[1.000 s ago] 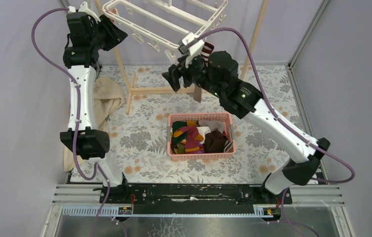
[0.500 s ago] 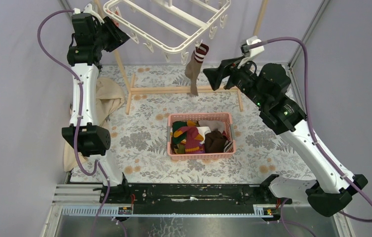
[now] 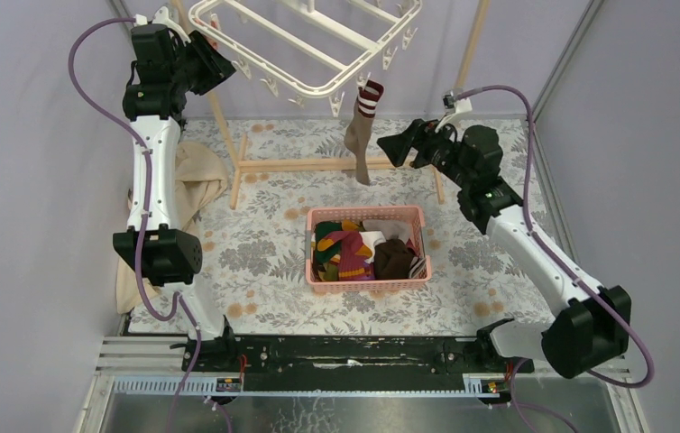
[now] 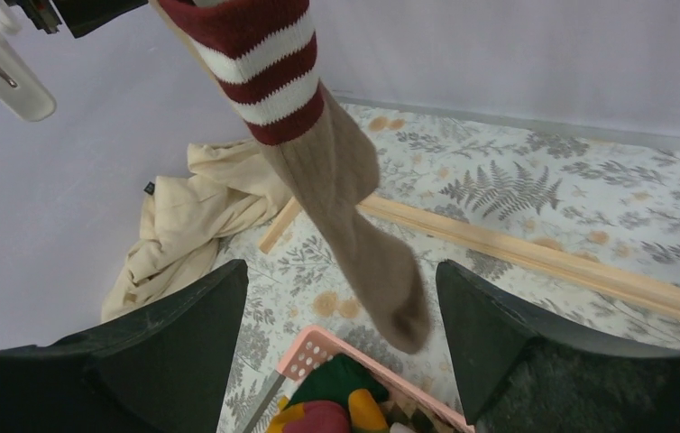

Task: Remove the socks clipped to the hanger
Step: Adjust the hanger on the clothesline.

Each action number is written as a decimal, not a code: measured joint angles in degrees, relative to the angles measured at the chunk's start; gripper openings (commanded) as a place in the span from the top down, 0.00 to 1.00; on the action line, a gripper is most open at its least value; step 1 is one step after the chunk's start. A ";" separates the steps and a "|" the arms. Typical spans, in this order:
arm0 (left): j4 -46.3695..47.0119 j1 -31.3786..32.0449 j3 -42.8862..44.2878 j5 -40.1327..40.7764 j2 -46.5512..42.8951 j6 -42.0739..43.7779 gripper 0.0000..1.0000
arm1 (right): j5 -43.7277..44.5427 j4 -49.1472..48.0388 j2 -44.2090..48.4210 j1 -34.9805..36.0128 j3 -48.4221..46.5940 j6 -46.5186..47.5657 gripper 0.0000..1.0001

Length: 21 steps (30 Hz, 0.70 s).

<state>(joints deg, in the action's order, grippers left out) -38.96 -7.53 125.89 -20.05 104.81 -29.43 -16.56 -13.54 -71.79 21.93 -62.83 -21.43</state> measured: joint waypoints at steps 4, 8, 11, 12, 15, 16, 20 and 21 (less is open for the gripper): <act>0.00 0.00 0.00 0.07 0.00 0.28 0.51 | -2.75 -6.51 -5.79 0.00 0.04 -1.46 0.17; 0.02 0.00 0.00 0.11 0.00 0.52 0.51 | -3.04 -9.44 -11.93 0.02 -2.10 -1.55 0.17; 0.00 0.00 0.00 0.13 0.00 0.55 0.51 | -2.60 -10.64 -16.22 0.07 -4.90 -1.51 0.17; 0.00 0.00 0.00 0.11 0.00 0.57 0.51 | -2.51 -11.10 -17.35 0.09 -5.60 -1.49 0.17; 0.00 0.00 0.00 0.11 0.00 0.61 0.51 | -2.49 -12.72 -20.31 0.42 -7.21 -1.51 0.16; 0.00 0.00 0.00 0.13 0.00 0.63 0.51 | -2.51 -13.16 -21.24 0.66 -7.72 -1.49 0.16; 0.00 0.00 0.00 0.17 0.00 0.92 0.51 | -2.03 -13.99 -24.72 3.21 -9.53 -0.79 0.21; 0.00 0.00 0.00 0.20 0.00 0.96 0.51 | -1.29 -13.94 -25.38 4.33 -9.79 -0.28 0.25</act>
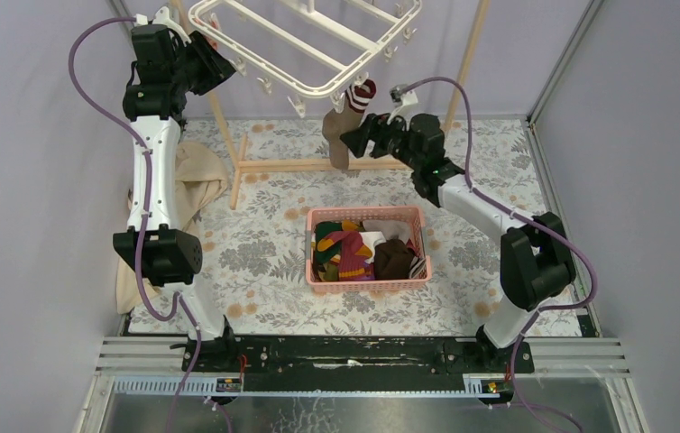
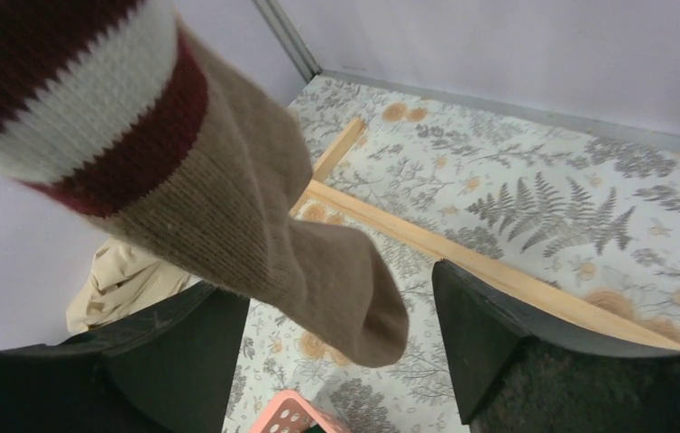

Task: Remove the socks clipped to the hanger
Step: Adjust the hanger on the clothesline.

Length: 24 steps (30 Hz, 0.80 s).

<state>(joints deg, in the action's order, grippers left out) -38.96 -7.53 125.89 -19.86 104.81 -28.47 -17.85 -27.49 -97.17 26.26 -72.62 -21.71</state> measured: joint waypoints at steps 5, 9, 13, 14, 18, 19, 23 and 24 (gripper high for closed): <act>0.13 0.00 -0.72 0.02 -0.48 0.15 0.50 | 5.27 0.00 -0.50 4.48 0.87 1.79 0.56; 0.17 0.00 -3.28 -0.02 -2.51 0.15 0.50 | 8.81 -0.24 1.31 4.83 4.48 2.23 0.77; 0.44 0.00 -5.97 -0.33 -5.49 0.11 0.48 | 10.75 0.68 4.02 4.59 6.21 2.64 0.86; 0.48 0.00 -6.62 -0.44 -6.21 0.09 0.48 | 10.99 1.16 4.90 4.59 6.32 2.82 0.86; 0.81 0.07 -10.29 -0.83 -10.10 0.00 0.42 | 11.56 3.17 10.60 4.59 7.26 3.80 0.86; 0.81 0.13 -11.04 -0.96 -11.02 -0.09 0.41 | 11.82 3.72 12.04 4.59 7.43 4.09 0.87; 0.87 1.09 -14.34 -1.29 -15.37 -0.42 0.34 | 12.79 6.67 18.47 4.59 8.00 5.51 0.87; 0.85 1.38 -15.08 -1.49 -16.50 -0.48 0.31 | 12.87 7.50 19.78 4.59 8.00 5.86 0.87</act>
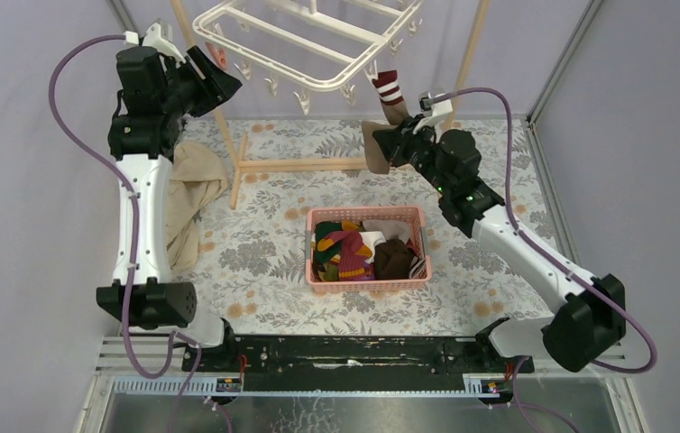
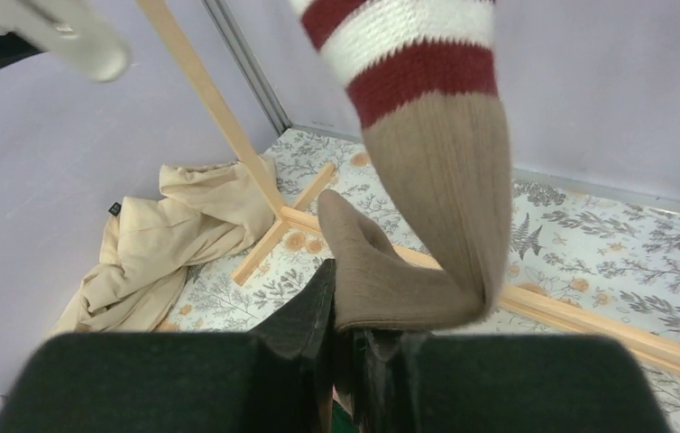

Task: Remove the socks clipped to the hanger
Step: Adjust the hanger on the clothesline.

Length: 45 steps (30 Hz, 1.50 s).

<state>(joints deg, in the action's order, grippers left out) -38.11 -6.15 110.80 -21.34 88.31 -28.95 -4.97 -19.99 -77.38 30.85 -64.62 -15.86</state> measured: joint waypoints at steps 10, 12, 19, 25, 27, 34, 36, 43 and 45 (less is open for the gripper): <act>0.13 7.69 -7.37 -0.26 -14.21 -2.43 0.01 | 1.46 8.79 9.68 0.28 0.24 3.48 0.87; 0.17 9.22 -8.13 -0.28 -16.11 -2.91 0.01 | 1.57 10.49 11.23 0.55 0.24 4.04 0.87; -0.09 14.64 -10.56 -0.26 -21.97 -5.70 0.01 | 3.08 14.84 14.88 2.78 0.24 5.90 0.89; -0.15 17.75 -10.47 -0.09 -25.35 -7.17 0.01 | 5.64 17.59 15.91 6.43 0.17 7.93 0.90; -0.22 17.81 -10.45 0.31 -25.62 -7.21 0.01 | 6.27 18.49 16.17 7.82 0.04 8.63 0.91; -1.05 18.12 -12.28 2.32 -25.42 -6.93 0.01 | 9.51 20.61 16.09 13.49 -1.95 11.21 0.91; -1.60 18.12 -12.39 3.28 -25.07 -6.49 0.01 | 10.84 20.94 15.34 15.78 -3.26 12.31 0.91; -2.10 18.12 -13.73 5.35 -24.59 -4.98 0.01 | 15.21 22.47 9.01 23.76 -9.46 17.00 0.92; -2.71 18.12 -14.25 6.38 -24.65 -4.44 0.01 | 16.41 23.10 6.23 25.81 -12.02 18.56 0.92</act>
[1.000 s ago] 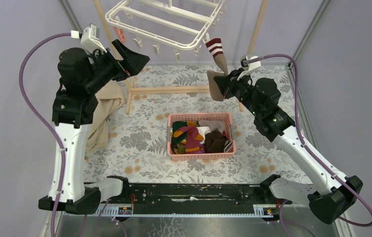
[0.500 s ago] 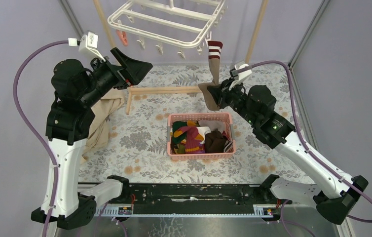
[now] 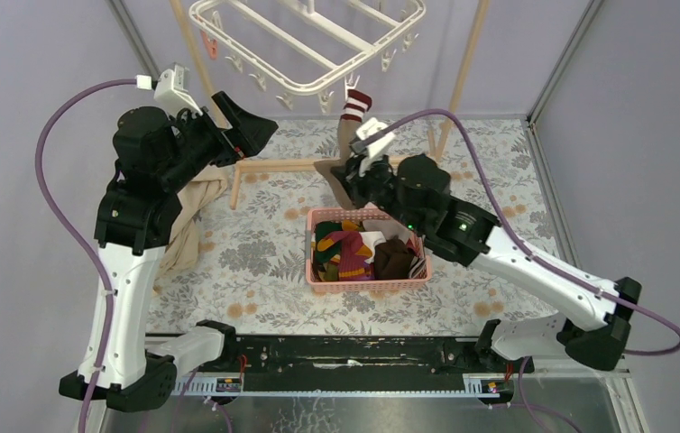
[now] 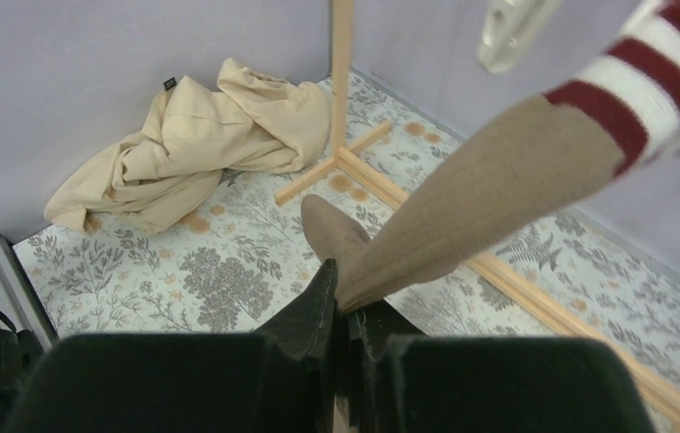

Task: Remove the socks clipped to the hanger
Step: Adjust the hanger on the clothesline.

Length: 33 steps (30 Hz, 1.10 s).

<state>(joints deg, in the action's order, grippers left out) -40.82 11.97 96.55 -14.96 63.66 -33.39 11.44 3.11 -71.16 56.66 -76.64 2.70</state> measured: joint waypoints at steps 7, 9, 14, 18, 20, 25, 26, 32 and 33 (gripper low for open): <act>-1.46 0.00 -1.70 4.31 -1.57 2.19 0.01 | 1.22 1.88 -11.69 5.07 -11.17 3.72 0.92; -2.19 0.00 -1.88 5.75 -2.03 2.82 0.01 | 0.94 2.69 -15.32 5.70 -15.41 4.22 0.92; -3.87 0.00 -2.27 9.35 -2.56 4.26 0.01 | -0.87 4.11 -22.58 6.91 -25.07 4.83 0.92; -5.09 -0.13 -3.21 12.87 -3.10 4.70 0.01 | -2.64 5.42 -27.19 7.69 -31.50 4.98 0.93; -5.55 -0.48 -3.65 14.29 -3.61 4.72 0.01 | -3.56 6.38 -29.57 7.87 -35.08 5.07 0.93; -6.29 -0.94 -4.42 17.84 -5.66 4.70 0.01 | -4.96 9.20 -35.82 7.91 -43.89 5.53 0.94; -6.38 -1.18 -4.42 18.51 -6.10 4.70 0.01 | -5.18 9.81 -37.00 7.91 -45.55 5.62 0.94; -6.91 -2.01 -4.42 22.80 -7.26 4.90 0.01 | -6.60 12.55 -43.58 7.82 -54.31 5.68 0.95; -6.99 -2.10 -4.42 23.37 -7.32 4.96 0.01 | -6.62 12.96 -44.46 7.78 -55.52 5.66 0.96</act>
<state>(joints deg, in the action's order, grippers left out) -47.81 9.87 92.14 8.40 56.34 -28.42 4.82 16.08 -115.61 64.45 -132.16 8.36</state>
